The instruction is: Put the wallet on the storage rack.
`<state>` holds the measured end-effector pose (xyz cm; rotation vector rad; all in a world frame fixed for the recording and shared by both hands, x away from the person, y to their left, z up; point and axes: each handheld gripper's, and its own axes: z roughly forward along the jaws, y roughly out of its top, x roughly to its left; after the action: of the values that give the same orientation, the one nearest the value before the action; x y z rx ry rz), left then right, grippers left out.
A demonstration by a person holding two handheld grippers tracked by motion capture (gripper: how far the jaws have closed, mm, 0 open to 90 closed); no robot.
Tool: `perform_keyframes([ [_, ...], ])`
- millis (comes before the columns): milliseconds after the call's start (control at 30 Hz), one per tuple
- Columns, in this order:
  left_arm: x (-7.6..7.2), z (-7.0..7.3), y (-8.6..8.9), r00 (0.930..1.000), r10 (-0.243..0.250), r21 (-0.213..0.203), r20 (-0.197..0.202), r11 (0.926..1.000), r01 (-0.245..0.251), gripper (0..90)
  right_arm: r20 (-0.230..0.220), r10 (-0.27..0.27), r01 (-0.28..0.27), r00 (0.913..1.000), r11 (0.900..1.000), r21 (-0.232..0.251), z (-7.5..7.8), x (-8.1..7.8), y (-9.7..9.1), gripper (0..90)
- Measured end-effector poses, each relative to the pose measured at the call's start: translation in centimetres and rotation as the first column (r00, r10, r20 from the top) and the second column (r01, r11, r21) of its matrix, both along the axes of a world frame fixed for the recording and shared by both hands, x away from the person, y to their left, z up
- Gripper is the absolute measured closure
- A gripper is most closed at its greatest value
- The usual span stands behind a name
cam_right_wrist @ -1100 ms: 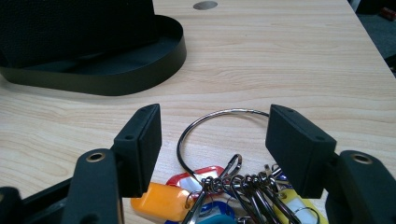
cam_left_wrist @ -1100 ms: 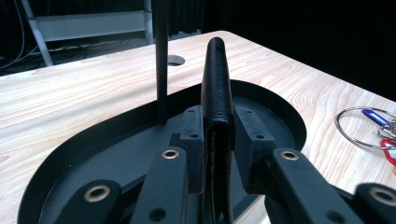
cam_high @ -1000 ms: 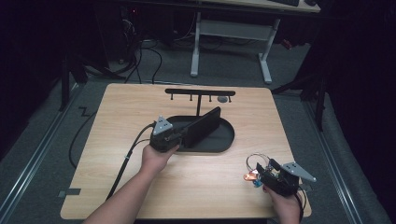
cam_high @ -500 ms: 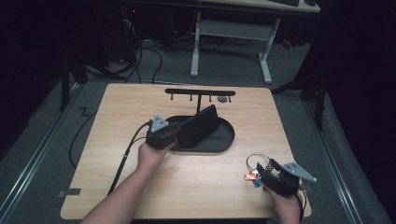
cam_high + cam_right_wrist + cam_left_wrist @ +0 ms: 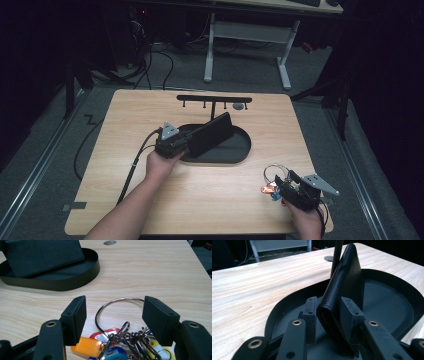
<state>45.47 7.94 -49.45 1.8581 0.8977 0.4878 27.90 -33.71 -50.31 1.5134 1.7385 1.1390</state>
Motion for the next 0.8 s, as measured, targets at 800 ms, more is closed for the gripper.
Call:
perform_keyframes([
  [800,-0.1,-0.2,1.4,0.9995,0.03,0.001,-0.006,0.9996,-0.03,55.9,0.0,-0.002,0.002,1.0,1.0,0.001,0.0,0.0,0.1,36.2],
])
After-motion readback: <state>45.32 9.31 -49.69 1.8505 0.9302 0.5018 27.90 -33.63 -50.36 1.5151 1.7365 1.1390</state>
